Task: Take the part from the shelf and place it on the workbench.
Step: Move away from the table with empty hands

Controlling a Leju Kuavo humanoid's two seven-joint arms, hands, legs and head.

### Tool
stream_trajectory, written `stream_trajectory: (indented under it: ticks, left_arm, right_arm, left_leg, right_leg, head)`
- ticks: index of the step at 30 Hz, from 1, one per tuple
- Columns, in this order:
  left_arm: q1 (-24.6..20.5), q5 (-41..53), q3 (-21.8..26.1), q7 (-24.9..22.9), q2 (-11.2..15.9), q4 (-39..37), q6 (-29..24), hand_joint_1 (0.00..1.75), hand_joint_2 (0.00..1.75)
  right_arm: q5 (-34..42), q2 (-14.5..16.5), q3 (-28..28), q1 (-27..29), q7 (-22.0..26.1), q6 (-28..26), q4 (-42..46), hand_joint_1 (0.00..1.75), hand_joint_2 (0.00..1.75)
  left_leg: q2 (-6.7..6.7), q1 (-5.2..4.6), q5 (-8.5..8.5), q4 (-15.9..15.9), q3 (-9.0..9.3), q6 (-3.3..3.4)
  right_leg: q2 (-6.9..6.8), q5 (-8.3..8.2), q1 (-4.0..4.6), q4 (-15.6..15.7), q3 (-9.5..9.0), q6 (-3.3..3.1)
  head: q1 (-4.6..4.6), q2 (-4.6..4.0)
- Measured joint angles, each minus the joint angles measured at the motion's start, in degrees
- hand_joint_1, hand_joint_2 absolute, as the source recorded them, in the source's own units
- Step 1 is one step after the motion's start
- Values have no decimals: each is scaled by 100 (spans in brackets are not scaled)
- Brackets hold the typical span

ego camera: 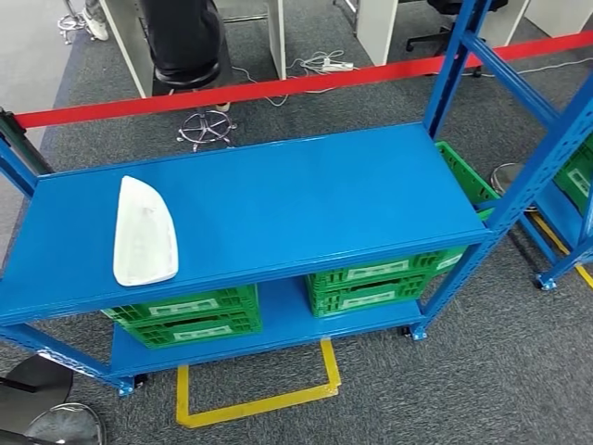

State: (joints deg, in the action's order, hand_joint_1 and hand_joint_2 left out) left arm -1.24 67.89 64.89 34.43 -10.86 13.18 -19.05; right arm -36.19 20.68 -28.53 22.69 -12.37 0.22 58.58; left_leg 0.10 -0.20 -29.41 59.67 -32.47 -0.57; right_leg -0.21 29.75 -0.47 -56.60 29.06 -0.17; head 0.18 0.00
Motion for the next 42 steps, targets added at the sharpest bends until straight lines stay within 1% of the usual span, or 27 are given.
stream_trajectory:
  ticks: [3, 4, 5, 6, 8, 10, 13, 14, 15, 18, 19, 20, 21, 23, 24, 25, 27, 29, 30, 32, 33, 34, 35, 36, 38, 40, 42]
  left_arm:
    - [-1, 0, 0, -5, 0, 0, -6, 0, 0]
    - [1, 0, 0, -9, 0, 0, -9, 0, 0]
    - [4, 0, 0, -13, 0, 0, -13, 0, 0]
    - [5, 0, 0, -15, 0, 0, -15, 0, 0]
    - [0, 0, 0, -16, 0, 0, -17, 0, 0]
    - [-11, 1, -1, -20, 0, 0, -23, 0, 0]
    - [-2, 1, -1, -38, 0, 0, -37, 0, 0]
    - [2, 0, -1, -44, -1, 0, -40, 0, 0]
    - [2, 0, 0, -49, -2, 0, -44, 0, 0]
    - [-10, 0, 0, -49, -2, 0, -48, 0, 0]
    - [-9, 0, 0, -49, -2, 0, -48, 0, 0]
    - [-8, 0, 0, -50, -2, 0, -48, 0, 0]
    - [-8, 0, 0, -50, -2, 0, -48, 0, 0]
    - [-9, 0, 0, -51, -3, 0, -49, 0, 0]
    - [-9, 0, 0, -51, -4, 0, -49, 0, 0]
    - [-11, 0, 0, -51, -5, 0, -49, 0, 0]
    - [-16, 0, -1, -51, -9, 0, -49, 0, 0]
    - [-13, 2, -2, -50, -10, 0, -52, 0, 0]
    - [-10, 4, -2, -50, -10, 0, -55, 0, 0]
    - [-6, 8, -2, -49, -9, 0, -62, 0, 0]
    - [-5, 10, -2, -49, -9, 0, -66, 0, 44]
    - [-4, 14, -2, -49, -9, 0, -72, 0, 87]
    - [-2, 19, -2, -49, -8, 0, -81, 0, 131]
    - [-2, 24, -2, -49, -7, 0, -91, 0, 175]
    - [-5, 32, -4, -49, -2, 0, -112, 0, 175]
    - [-11, 45, -7, -48, 1, -1, -123, 0, 175]
    - [-13, 72, -13, -45, 4, -2, -122, 0, 175]
  right_arm:
    - [-14, 0, -8, -10, 0, 7, 0, 0, 0]
    - [-21, 0, -10, -9, 0, 8, 0, 0, 0]
    - [-27, 0, -13, -10, -1, 10, 0, 0, 0]
    - [-32, 0, -15, -10, -1, 12, 0, 0, 0]
    - [-40, 0, -16, -12, 0, 16, 0, 0, 0]
    - [-44, 0, -17, -18, 1, 19, 0, 0, 0]
    - [-49, 0, -17, -25, 1, 23, 0, 0, 0]
    - [-51, 0, -17, -22, 2, 25, 0, 0, 0]
    - [-54, 0, -17, -21, 2, 26, 0, 0, 0]
    - [-62, 0, -15, -31, 2, 34, -2, 0, 0]
    - [-63, 0, -15, -35, 2, 37, -4, 0, 0]
    - [-64, 0, -15, -36, 2, 37, -5, 0, 0]
    - [-64, 0, -15, -36, 2, 37, -6, 0, 0]
    - [-64, 0, -16, -45, 2, 37, -7, 0, 0]
    - [-64, 0, -16, -52, 3, 37, -7, 0, 0]
    - [-64, 0, -15, -57, 7, 37, -7, 0, 0]
    - [-66, 0, -14, -55, 10, 37, -8, 0, 0]
    - [-75, 0, -21, -55, 13, 37, -11, 0, 0]
    - [-80, 0, -27, -61, 15, 37, -14, 0, 0]
    - [-87, 0, -40, -72, 20, 40, -20, 0, 0]
    - [-92, 0, -45, -73, 22, 42, -25, 0, 0]
    - [-97, 0, -51, -76, 25, 43, -33, 0, 0]
    - [-108, 0, -62, -83, 26, 43, -45, 0, 0]
    - [-127, 0, -74, -93, 28, 42, -61, 0, 0]
    - [-185, 0, -100, -126, 23, 41, -98, 0, 0]
    - [-291, 0, -130, -175, 11, 39, -147, 0, 87]
    - [-455, 0, -170, -230, -4, 35, -213, 0, 175]
  left_leg:
    - [-1, 26, -631, 984, -356, -64]
    - [-1, 32, -711, 1215, -414, -71]
    - [-1, 35, -678, 1257, -385, -72]
    - [-1, 38, -540, 1074, -254, -64]
    - [-3, 35, -185, 332, 177, -34]
    - [-7, 22, -29, -218, 446, 8]
    - [-4, 10, 12, -345, 419, 102]
    - [3, 15, 49, -362, 395, 143]
    - [10, 20, 87, -379, 366, 185]
    - [29, -3, 184, -382, 244, 259]
    - [36, -18, 215, -380, 202, 266]
    - [41, -31, 245, -378, 163, 268]
    - [43, -42, 273, -377, 128, 268]
    - [39, -55, 325, -375, 77, 250]
    - [38, -61, 350, -371, 55, 231]
    - [39, -65, 379, -367, 38, 205]
    - [42, -63, 435, -366, 10, 149]
    - [33, -51, 402, -329, -16, 88]
    - [24, -45, 283, -219, -57, 55]
    - [9, -18, -159, 329, -240, -8]
    - [7, -2, -389, 708, -356, -32]
    - [7, 14, -536, 1019, -435, -53]
    - [7, 28, -573, 1175, -439, -69]
    - [8, 41, -494, 1117, -346, -79]
    - [7, 60, -161, 468, 75, -77]
    - [5, 52, 23, -165, 436, -37]
    - [2, 31, 8, -354, 517, 23]
  right_leg:
    - [-15, -78, 6, -4, 74, -50]
    - [-18, -99, 11, -8, 107, -49]
    - [-18, -117, 15, -13, 134, -46]
    - [-17, -133, 16, -18, 153, -40]
    - [-10, -156, 23, -27, 173, -16]
    - [-7, -186, 41, -52, 213, 32]
    - [-11, -240, 40, -69, 287, 139]
    - [-8, -183, 34, -110, 323, 169]
    - [-2, -44, 32, -248, 393, 192]
    - [5, 626, 27, -1293, 777, 238]
    - [5, 744, 27, -1584, 849, 243]
    - [5, 745, 27, -1666, 821, 239]
    - [5, 640, 28, -1503, 674, 227]
    - [6, 330, 37, -659, 132, 180]
    - [10, 227, 48, -239, -130, 158]
    - [14, 176, 61, 44, -301, 143]
    - [20, 157, 87, 201, -353, 119]
    - [11, 101, 72, 238, -288, 39]
    - [4, 67, 60, 256, -266, -10]
    - [-18, 11, 53, 269, -216, -77]
    - [-27, -10, 55, 263, -183, -88]
    - [-35, -30, 58, 251, -147, -90]
    - [-40, -47, 58, 234, -111, -86]
    - [-40, -59, 56, 209, -89, -79]
    - [-34, -71, 51, 149, -57, -62]
    - [-27, -87, 60, 92, -10, -22]
    - [-23, -118, 70, 68, 38, 38]
  head:
    - [-33, 0]
    - [-33, 0]
    - [-34, 0]
    - [-34, 0]
    - [-35, 0]
    - [-30, 0]
    - [-26, 0]
    - [-23, 0]
    - [-15, 0]
    - [11, 0]
    - [10, 0]
    - [9, 0]
    - [9, 0]
    - [9, 0]
    - [8, 0]
    - [6, 0]
    - [3, 0]
    - [3, 0]
    - [-7, 0]
    - [-28, 0]
    - [-35, 0]
    - [-35, 0]
    - [-35, 0]
    - [-35, 0]
    - [-37, 0]
    - [-35, 0]
    - [-32, 0]
